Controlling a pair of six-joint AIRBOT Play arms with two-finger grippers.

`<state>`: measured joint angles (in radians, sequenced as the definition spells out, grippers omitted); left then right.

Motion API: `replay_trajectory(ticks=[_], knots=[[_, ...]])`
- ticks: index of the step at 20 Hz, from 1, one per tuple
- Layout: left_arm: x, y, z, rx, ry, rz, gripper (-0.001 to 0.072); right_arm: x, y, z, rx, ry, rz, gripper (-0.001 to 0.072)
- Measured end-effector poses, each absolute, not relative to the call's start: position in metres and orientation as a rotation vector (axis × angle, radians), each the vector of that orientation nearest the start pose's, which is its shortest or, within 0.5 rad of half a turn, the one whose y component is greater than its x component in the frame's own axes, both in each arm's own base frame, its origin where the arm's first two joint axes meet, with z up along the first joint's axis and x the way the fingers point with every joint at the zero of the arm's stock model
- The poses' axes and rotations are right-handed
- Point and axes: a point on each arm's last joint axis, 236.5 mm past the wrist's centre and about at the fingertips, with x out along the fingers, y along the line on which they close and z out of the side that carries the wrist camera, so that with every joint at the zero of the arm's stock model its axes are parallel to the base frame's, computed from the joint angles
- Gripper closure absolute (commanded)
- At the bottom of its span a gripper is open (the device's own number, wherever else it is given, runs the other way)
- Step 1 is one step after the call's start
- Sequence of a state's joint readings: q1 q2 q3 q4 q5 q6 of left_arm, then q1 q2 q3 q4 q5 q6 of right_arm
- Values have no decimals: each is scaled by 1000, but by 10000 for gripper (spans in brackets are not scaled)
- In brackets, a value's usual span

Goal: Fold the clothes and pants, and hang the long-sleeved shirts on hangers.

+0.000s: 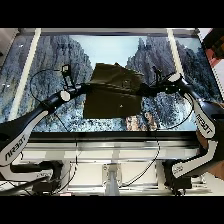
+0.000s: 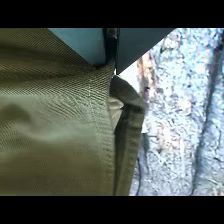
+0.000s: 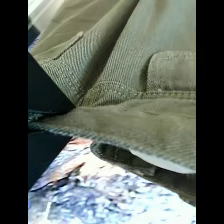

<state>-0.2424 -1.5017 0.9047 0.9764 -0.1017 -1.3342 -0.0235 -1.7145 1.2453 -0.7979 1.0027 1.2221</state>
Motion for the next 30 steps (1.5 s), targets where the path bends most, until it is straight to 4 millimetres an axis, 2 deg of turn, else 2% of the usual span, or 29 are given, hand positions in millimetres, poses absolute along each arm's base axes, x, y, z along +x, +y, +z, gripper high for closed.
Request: replay_trajectory(ticks=[4, 5, 6, 7, 8, 9, 11, 13, 15, 17, 18, 20, 21, 23, 24, 26, 28, 30], knots=[[495, -131, -61, -271, 708, -143, 683, 455, 128, -81, 551, 1268, 416, 664], [494, -131, -63, -270, 711, -143, 654, 456, 127, -82, 551, 1266, 415, 660], [495, -130, -63, -270, 711, -142, 503, 457, 127, -82, 551, 1262, 412, 596], [506, -121, -53, -255, 640, -114, 250, 458, 119, -86, 509, 1260, 394, 446], [516, -112, -41, -271, 575, -80, 73, 461, 115, -89, 502, 1250, 378, 343], [519, -110, -37, -270, 554, -73, 38, 464, 116, -85, 516, 1239, 379, 341], [518, -113, -34, -259, 547, -83, 38, 456, 126, -82, 538, 1266, 415, 328], [525, -104, -9, -275, 474, -61, 38, 463, 122, -74, 531, 1244, 413, 308], [523, -107, 14, -264, 441, -83, 38, 460, 119, -63, 513, 1256, 437, 73], [518, -109, 41, -225, 408, -117, 45, 460, 110, -53, 490, 1252, 441, 72], [512, -114, 51, -183, 415, -153, 117, 460, 102, -48, 473, 1255, 437, 73], [497, -119, 69, -107, 433, -214, 471, 454, 84, -38, 445, 1272, 433, 101], [487, -119, 75, -75, 455, -241, 523, 446, 72, -35, 427, 1296, 427, 102], [467, -114, 84, -26, 510, -279, 523, 437, 40, -29, 389, 1321, 383, 105], [458, -108, 88, -8, 533, -285, 523, 425, 27, -28, 376, 1358, 375, 106], [440, -96, 93, 6, 586, -295, 523, 404, 9, -28, 379, 1418, 377, 106], [426, -85, 94, 22, 628, -293, 523, 376, 4, -37, 413, 1499, 399, 106], [416, -81, 92, 22, 663, -299, 523, 350, 14, -49, 457, 1567, 450, 106]])
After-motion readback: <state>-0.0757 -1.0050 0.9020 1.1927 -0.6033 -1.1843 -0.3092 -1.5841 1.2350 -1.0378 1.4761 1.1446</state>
